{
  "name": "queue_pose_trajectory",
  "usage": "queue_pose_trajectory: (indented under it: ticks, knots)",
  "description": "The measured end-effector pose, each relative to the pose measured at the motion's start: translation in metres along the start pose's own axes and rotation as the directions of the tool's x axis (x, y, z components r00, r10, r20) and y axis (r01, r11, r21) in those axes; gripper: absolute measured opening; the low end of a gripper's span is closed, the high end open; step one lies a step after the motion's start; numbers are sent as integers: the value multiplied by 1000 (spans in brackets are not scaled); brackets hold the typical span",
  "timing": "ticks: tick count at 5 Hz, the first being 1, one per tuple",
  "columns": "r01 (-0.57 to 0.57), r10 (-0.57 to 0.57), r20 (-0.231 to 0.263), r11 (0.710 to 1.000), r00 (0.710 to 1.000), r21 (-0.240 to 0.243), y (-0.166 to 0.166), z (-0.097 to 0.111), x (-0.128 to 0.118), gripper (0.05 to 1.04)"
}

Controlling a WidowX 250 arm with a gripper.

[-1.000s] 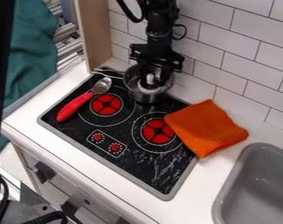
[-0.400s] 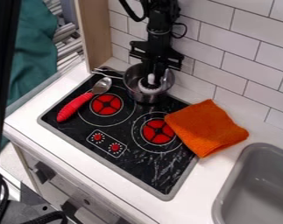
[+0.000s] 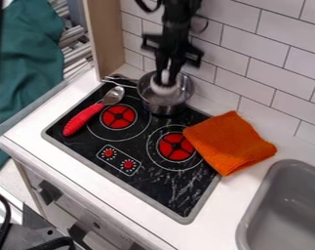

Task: Take out the object from the silver pot and put it on the orange cloth

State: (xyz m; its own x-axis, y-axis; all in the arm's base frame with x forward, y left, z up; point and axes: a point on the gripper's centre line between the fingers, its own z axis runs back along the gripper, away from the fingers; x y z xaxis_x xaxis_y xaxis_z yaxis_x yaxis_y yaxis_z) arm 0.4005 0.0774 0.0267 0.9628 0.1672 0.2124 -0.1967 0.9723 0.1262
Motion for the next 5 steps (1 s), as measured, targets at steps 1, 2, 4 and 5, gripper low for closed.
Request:
queue_pose_trajectory:
  ticks: [1,2,4,5]
  knots:
    - [20,-21,34,999,999,29,-9,20,-9,174]
    - [41,-43,66,999,997,35,-23,36,-15,174]
    - [83,-81,50,996,995,-33,-82,42,-26,174]
    - [83,-83,7,993,997,-87,-103,23,-33,174]
